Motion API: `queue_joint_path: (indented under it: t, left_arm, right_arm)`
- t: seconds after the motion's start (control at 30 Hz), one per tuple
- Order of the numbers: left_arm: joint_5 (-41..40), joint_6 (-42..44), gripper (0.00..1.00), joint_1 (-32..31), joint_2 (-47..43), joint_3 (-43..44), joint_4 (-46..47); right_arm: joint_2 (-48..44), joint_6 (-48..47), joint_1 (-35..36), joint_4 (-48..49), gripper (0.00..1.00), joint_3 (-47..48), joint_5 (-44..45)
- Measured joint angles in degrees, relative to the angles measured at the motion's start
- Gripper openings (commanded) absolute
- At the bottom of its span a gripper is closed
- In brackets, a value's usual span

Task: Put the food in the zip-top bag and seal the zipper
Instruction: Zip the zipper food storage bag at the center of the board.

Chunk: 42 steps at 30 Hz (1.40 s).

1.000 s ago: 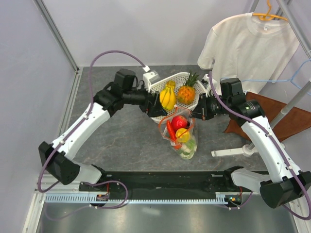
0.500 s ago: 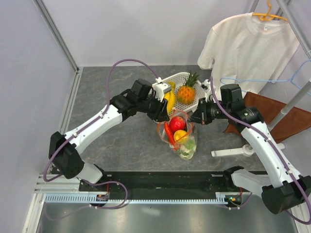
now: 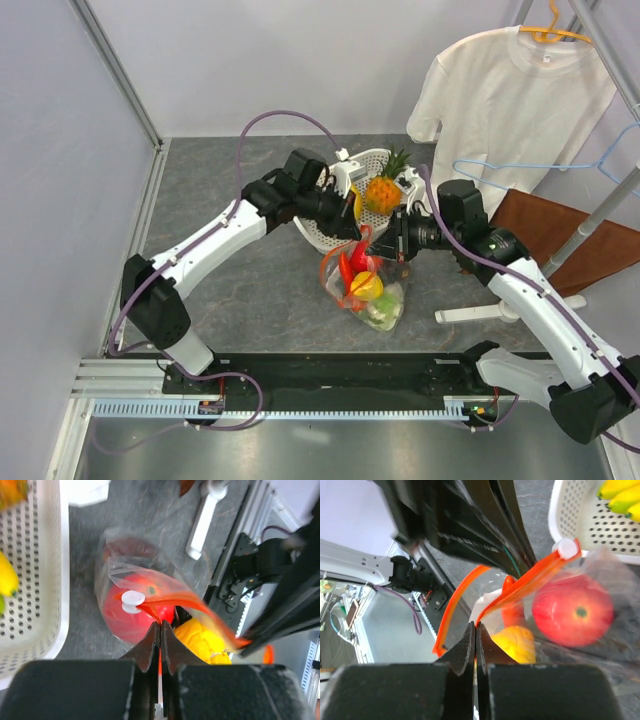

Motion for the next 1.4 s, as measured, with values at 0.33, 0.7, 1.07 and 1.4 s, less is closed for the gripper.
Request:
queue_joint_path:
  t: [0.33,0.7,1.07,1.4]
  left_arm:
    - [7.9,5.1,0.02,-0.1,-1.2,14.2,-9.8]
    - [15.8,13.9,0.02,-0.1,4.1,10.8,-15.2]
    - [22.9,25.0,0.02,-0.3,5.7,11.1,-22.0]
    - [29.5,34.4,0.02,-0.3,7.5,12.3,-26.5]
  right_arm:
    - [-0.2,5.4,3.9,5.8,0.31,-0.2,-0.3]
    - [-3.3,-4.4,4.5,4.0,0.60,-3.0,-0.8]
    - [-24.0,-35.7,4.5,-10.6,0.52,-2.1,11.6]
    - [-25.5,-47.5,4.5,-5.5,0.50,-13.4,11.1]
